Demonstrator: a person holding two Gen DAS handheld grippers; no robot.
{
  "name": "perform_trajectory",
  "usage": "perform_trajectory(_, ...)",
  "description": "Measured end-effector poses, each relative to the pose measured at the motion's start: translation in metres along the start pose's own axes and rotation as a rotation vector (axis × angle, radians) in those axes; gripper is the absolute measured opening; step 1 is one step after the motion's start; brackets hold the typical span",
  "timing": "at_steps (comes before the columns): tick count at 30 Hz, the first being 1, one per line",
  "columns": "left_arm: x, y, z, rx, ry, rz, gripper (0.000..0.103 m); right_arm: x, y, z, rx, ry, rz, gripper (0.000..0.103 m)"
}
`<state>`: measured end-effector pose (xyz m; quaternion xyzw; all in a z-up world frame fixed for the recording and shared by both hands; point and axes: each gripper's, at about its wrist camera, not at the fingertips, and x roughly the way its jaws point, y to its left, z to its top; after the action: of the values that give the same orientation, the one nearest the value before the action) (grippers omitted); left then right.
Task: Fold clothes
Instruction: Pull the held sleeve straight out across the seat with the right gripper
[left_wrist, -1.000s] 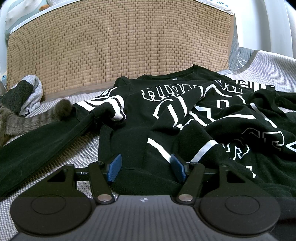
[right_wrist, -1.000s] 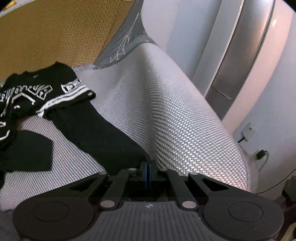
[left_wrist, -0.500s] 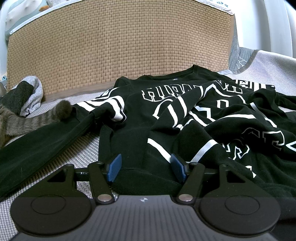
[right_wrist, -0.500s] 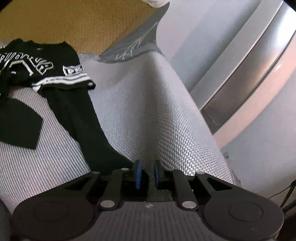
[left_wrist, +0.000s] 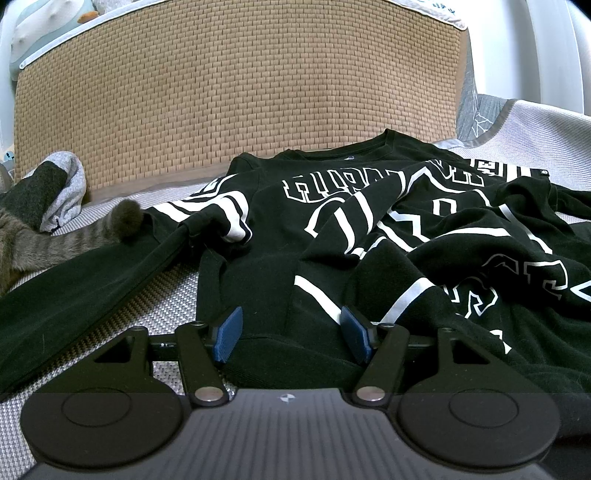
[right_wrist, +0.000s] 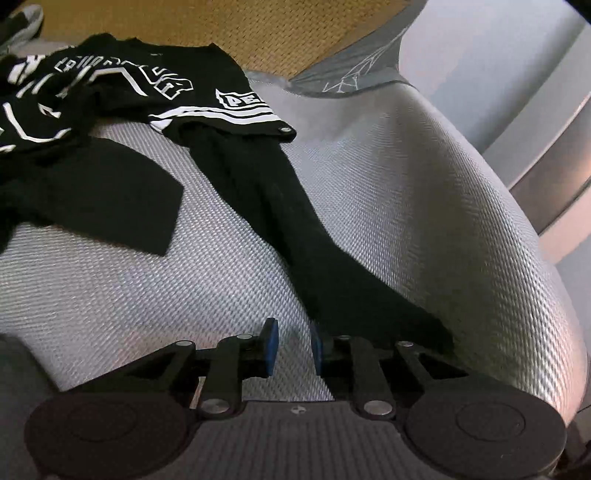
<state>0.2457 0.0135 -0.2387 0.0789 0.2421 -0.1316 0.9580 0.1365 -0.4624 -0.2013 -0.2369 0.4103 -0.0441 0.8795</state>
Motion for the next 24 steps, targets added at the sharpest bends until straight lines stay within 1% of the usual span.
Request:
perform_trajectory(1,0.000,0.000,0.000,0.000,0.000,0.000,0.063,0.003,-0.001,0.004,-0.002,-0.005,-0.016,0.024)
perform_trajectory(3,0.000,0.000,0.000,0.001,0.000,0.000,0.063,0.009,-0.002,0.011,-0.006,-0.014,-0.036,0.037)
perform_trajectory(6,0.000,0.001,0.000,0.001,0.000,-0.001,0.063,0.023,-0.004,0.016,-0.010,-0.009,-0.035,0.037)
perform_trajectory(8,0.000,0.001,0.000,0.000,0.000,-0.001,0.063,0.030,-0.009,0.013,0.017,0.010,-0.042,0.034)
perform_trajectory(9,0.000,0.001,0.000,0.000,-0.001,-0.002,0.063,0.036,-0.014,0.011,0.040,0.021,-0.039,0.025)
perform_trajectory(10,0.000,0.001,0.000,0.000,-0.001,-0.002,0.063,0.041,-0.019,0.009,0.065,0.031,-0.036,0.020)
perform_trajectory(12,0.000,0.002,0.000,-0.001,0.000,-0.002,0.063,0.044,-0.035,0.005,0.153,0.039,-0.012,0.006)
perform_trajectory(14,0.000,0.002,0.000,-0.002,-0.001,-0.003,0.063,0.046,-0.046,0.004,0.223,0.036,0.018,0.005)
perform_trajectory(16,0.000,0.002,0.000,-0.002,-0.001,-0.003,0.063,0.036,-0.051,0.005,0.243,0.003,0.014,0.005)
perform_trajectory(18,0.001,0.001,0.000,-0.001,-0.002,-0.002,0.063,0.022,-0.057,0.006,0.288,-0.024,0.039,0.005)
perform_trajectory(22,0.001,0.000,0.000,0.000,-0.002,0.001,0.063,0.010,-0.068,0.004,0.347,-0.022,0.054,0.006)
perform_trajectory(24,0.001,0.000,0.000,-0.001,-0.001,0.001,0.063,0.018,-0.067,0.000,0.341,0.026,0.067,0.009)
